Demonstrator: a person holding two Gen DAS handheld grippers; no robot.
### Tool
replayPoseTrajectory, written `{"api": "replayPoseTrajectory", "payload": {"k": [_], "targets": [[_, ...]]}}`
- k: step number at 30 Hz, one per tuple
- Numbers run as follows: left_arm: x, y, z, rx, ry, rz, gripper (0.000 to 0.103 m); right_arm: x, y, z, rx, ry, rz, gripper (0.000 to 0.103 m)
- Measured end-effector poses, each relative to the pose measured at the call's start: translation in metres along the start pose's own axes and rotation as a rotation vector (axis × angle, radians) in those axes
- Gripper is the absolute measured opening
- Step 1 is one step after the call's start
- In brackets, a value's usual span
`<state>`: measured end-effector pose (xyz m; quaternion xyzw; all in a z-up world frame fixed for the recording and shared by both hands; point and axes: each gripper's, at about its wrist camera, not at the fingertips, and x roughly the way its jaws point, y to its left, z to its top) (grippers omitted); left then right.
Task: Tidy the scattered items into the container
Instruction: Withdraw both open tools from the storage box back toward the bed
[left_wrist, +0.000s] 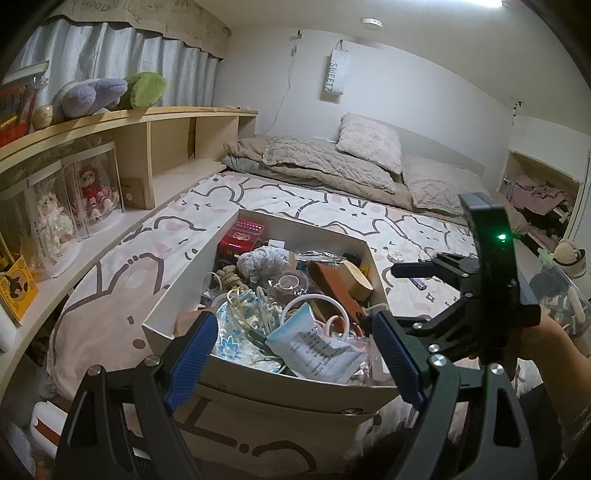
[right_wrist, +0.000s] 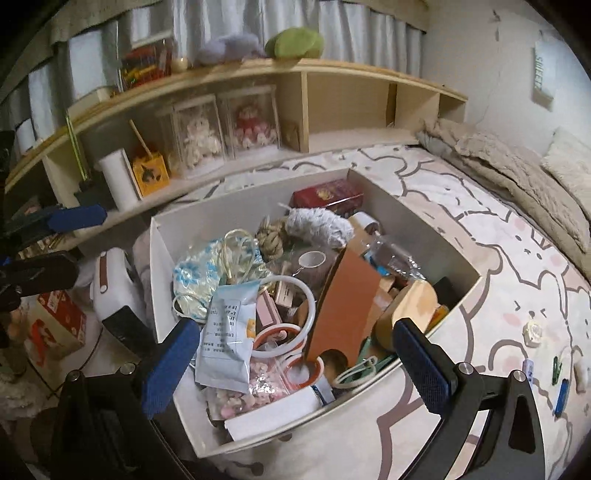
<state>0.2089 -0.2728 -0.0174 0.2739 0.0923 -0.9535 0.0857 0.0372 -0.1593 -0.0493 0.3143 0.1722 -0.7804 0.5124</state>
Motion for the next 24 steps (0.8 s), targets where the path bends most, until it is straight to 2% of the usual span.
{"api": "replayPoseTrajectory", "payload": {"k": [4, 5, 6, 24], "targets": [[-0.002, -0.007, 0.002, 0.014, -0.005, 0.02, 0.088, -0.013, -0.005, -0.001, 0.025, -0.038, -0.001, 0.103], [-0.003, -0.008, 0.002, 0.013, -0.005, 0.025, 0.099, -0.018, -0.006, -0.002, 0.032, -0.053, -0.001, 0.103], [-0.003, -0.008, 0.002, 0.009, -0.008, 0.025, 0.103, -0.022, -0.007, -0.003, 0.037, -0.064, -0.003, 0.103], [-0.004, -0.026, 0.006, 0.014, -0.003, 0.056, 0.103, -0.066, -0.018, -0.017, 0.073, -0.136, -0.023, 0.103]]}}
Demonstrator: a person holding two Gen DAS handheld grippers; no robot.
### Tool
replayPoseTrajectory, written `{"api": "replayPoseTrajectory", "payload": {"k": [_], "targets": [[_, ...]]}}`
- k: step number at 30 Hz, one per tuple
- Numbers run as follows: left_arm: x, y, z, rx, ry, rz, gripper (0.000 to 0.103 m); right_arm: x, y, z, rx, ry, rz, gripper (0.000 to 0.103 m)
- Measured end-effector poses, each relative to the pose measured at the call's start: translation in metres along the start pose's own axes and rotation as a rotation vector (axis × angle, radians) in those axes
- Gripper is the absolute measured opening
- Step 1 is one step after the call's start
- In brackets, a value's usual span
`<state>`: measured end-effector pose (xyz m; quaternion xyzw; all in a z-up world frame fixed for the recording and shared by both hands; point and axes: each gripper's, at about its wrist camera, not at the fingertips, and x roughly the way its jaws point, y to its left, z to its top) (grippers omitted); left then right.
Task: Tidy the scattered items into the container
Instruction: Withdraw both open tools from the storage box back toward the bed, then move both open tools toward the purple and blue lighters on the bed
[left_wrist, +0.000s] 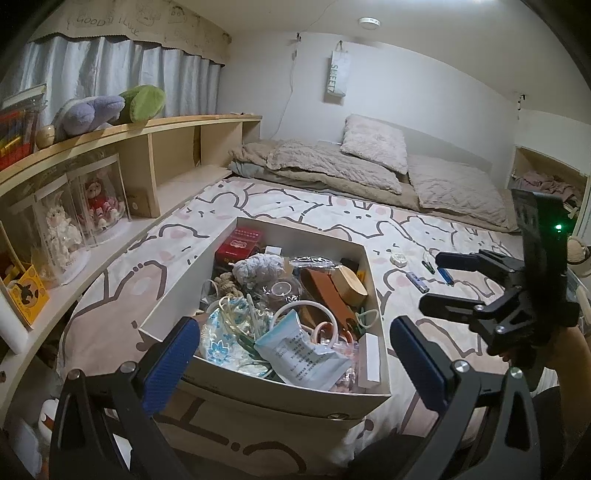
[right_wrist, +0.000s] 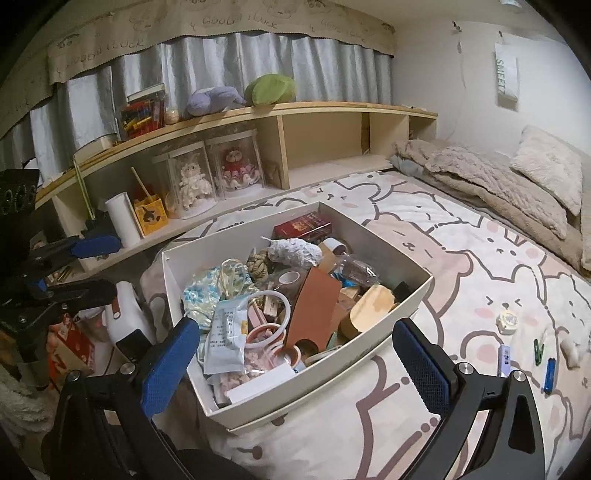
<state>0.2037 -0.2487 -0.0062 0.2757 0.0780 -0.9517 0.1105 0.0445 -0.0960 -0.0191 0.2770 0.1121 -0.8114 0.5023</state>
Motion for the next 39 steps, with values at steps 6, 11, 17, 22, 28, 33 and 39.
{"api": "replayPoseTrajectory", "payload": {"k": [6, 11, 17, 22, 28, 33, 39], "targets": [[0.002, -0.006, 0.002, 0.009, 0.004, -0.003, 0.103, -0.011, -0.005, 0.0, 0.012, -0.02, -0.004, 0.103], [0.001, -0.012, 0.007, 0.015, -0.001, 0.0, 0.103, -0.021, -0.01, 0.001, 0.023, -0.041, -0.004, 0.103], [0.0, -0.017, 0.013, 0.011, -0.016, 0.004, 0.103, -0.041, -0.018, 0.0, 0.051, -0.083, -0.036, 0.103], [0.001, -0.024, 0.018, 0.003, -0.03, -0.005, 0.103, -0.061, -0.026, -0.001, 0.075, -0.113, -0.058, 0.103], [0.005, -0.039, 0.025, 0.003, -0.047, -0.029, 0.103, -0.082, -0.041, -0.003, 0.098, -0.14, -0.101, 0.103], [0.008, -0.055, 0.033, 0.013, -0.063, -0.054, 0.103, -0.099, -0.056, -0.008, 0.12, -0.166, -0.146, 0.103], [0.014, -0.076, 0.042, 0.03, -0.076, -0.082, 0.103, -0.116, -0.074, -0.015, 0.137, -0.184, -0.194, 0.103]]}}
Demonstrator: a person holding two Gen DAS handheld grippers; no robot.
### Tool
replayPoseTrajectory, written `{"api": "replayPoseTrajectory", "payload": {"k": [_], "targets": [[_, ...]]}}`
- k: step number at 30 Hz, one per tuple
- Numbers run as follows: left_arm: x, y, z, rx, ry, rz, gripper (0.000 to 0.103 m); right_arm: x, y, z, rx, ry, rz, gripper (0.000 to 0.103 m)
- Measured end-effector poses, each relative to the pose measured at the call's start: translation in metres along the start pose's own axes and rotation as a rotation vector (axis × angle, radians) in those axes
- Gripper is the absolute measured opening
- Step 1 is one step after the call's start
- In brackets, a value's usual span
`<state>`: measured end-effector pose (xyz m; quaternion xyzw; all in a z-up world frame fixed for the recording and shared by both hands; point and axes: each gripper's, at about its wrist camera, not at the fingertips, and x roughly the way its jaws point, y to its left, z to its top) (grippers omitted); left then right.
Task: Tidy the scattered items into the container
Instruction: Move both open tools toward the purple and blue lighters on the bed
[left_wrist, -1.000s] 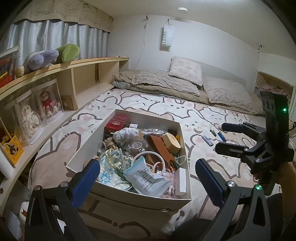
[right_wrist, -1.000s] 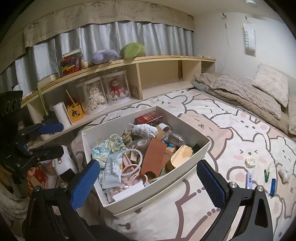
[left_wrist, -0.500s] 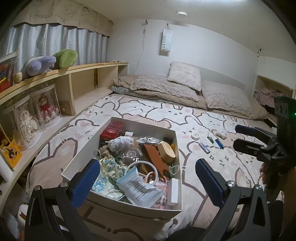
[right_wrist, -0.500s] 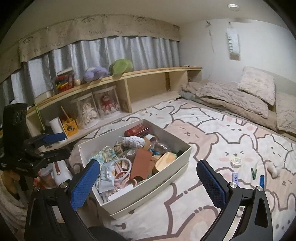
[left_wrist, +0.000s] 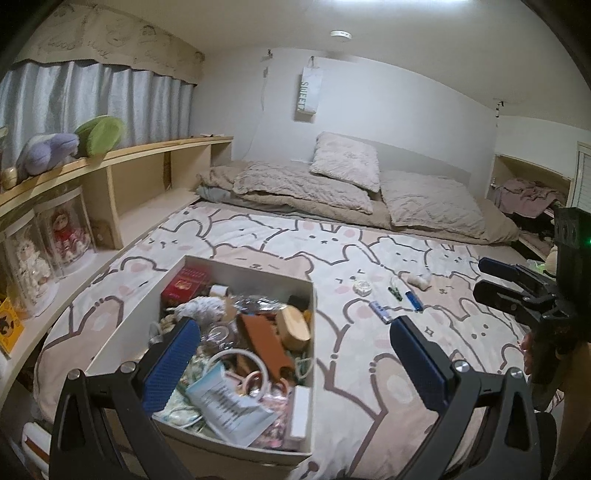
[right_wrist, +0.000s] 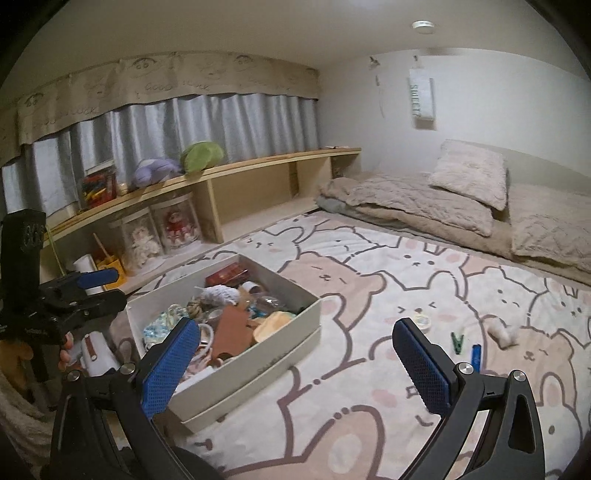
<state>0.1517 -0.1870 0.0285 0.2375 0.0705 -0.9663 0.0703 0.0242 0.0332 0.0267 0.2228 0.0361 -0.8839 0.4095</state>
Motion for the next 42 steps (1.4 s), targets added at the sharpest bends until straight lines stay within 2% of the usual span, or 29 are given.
{"api": "replayPoseTrajectory", "payload": {"k": [25, 42], "targets": [[0.072, -0.109, 0.022, 0.08, 0.009, -0.179, 0.103, -0.065, -0.1, -0.015, 0.1, -0.056, -0.218, 0.103], [0.128, -0.155, 0.011, 0.111, 0.046, -0.226, 0.103, -0.066, -0.155, -0.045, 0.162, -0.05, -0.337, 0.103]]}}
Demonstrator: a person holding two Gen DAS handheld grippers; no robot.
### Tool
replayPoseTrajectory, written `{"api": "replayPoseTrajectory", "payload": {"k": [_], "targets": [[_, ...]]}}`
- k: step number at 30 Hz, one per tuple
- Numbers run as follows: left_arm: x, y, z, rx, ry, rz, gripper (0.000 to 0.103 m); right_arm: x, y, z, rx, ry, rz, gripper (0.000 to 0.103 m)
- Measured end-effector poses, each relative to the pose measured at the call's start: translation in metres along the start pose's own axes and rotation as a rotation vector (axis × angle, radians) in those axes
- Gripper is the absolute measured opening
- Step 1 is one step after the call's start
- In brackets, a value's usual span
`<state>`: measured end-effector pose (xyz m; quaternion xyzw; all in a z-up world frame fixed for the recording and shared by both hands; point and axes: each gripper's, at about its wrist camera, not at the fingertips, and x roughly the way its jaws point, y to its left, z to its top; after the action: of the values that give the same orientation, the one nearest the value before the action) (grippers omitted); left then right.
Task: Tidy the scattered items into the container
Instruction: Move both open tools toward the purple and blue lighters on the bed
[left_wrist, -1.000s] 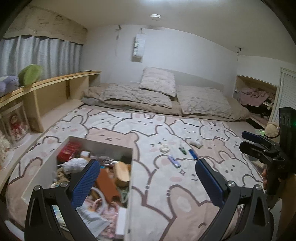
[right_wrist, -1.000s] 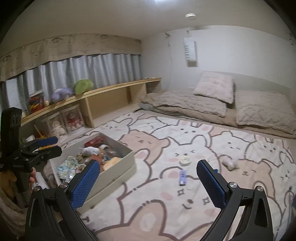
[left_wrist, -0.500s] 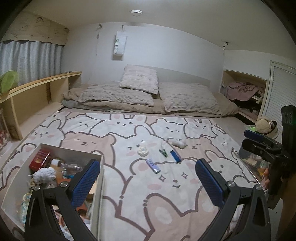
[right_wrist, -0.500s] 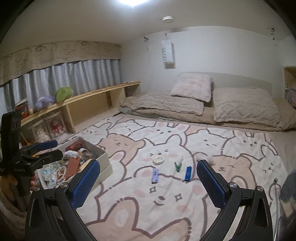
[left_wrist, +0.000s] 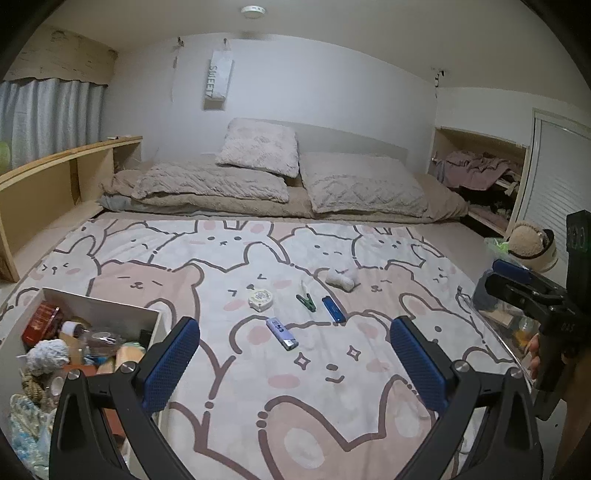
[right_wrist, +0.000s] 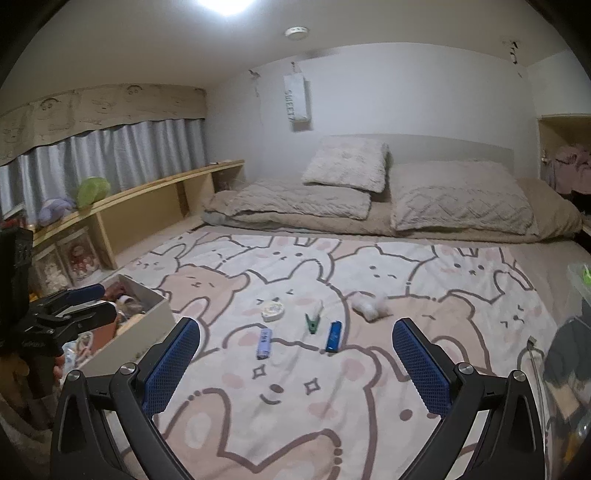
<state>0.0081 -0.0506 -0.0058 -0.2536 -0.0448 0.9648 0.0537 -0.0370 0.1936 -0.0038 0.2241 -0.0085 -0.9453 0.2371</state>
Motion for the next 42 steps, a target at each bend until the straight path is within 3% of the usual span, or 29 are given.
{"api": "replayPoseTrajectory", "payload": {"k": [24, 34, 36, 42], "targets": [[0.105, -0.017, -0.028, 0.006, 0.144, -0.043, 0.103, 0.069, -0.049, -0.05, 0.075, 0.138, -0.06, 0.103], [0.153, -0.007, -0.051, -0.052, 0.224, -0.035, 0.103, 0.101, -0.057, -0.074, 0.081, 0.211, -0.074, 0.103], [0.161, -0.004, -0.056, -0.063, 0.241, -0.03, 0.096, 0.108, -0.059, -0.078, 0.095, 0.223, -0.075, 0.103], [0.19, 0.007, -0.066, -0.102, 0.288, -0.007, 0.09, 0.131, -0.064, -0.088, 0.13, 0.286, -0.062, 0.103]]}}
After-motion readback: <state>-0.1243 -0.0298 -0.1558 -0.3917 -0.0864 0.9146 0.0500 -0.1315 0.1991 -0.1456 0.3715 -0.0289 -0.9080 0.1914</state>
